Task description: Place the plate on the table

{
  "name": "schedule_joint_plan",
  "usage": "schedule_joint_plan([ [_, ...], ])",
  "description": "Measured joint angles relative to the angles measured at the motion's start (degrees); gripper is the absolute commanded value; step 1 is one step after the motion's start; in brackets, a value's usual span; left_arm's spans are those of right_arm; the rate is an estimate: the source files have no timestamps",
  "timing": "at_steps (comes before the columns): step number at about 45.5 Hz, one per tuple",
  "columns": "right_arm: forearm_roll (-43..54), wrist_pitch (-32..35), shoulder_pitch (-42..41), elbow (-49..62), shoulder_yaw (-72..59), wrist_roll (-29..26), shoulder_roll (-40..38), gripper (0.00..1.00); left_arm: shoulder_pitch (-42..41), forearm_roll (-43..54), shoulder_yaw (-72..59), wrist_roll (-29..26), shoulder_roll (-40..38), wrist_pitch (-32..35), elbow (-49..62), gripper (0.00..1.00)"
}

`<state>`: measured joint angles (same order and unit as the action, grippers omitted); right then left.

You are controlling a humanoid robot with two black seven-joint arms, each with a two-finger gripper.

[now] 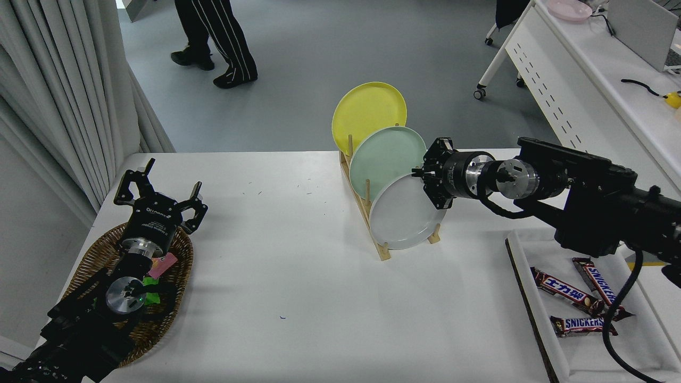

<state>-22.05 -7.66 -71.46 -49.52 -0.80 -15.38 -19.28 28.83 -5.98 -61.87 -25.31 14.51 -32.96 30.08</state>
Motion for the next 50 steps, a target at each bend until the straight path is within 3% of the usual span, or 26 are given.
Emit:
schedule_joint_plan([
  [17,-1.2,-0.5,-0.2,-0.4,7.4,-4.1,-2.2,0.0,0.0,0.0,0.0,0.0,0.0,0.0,0.0,1.0],
  [32,-8.9,-3.8,-2.9,-1.8,11.0,-8.5,-3.6,0.0,0.0,0.0,0.0,0.0,0.0,0.0,0.0,1.0],
  [50,-22.3,-17.8,-6.8,-8.9,14.2,-10.7,-5.3,0.0,0.0,0.0,0.0,0.0,0.0,0.0,0.0,1.0],
])
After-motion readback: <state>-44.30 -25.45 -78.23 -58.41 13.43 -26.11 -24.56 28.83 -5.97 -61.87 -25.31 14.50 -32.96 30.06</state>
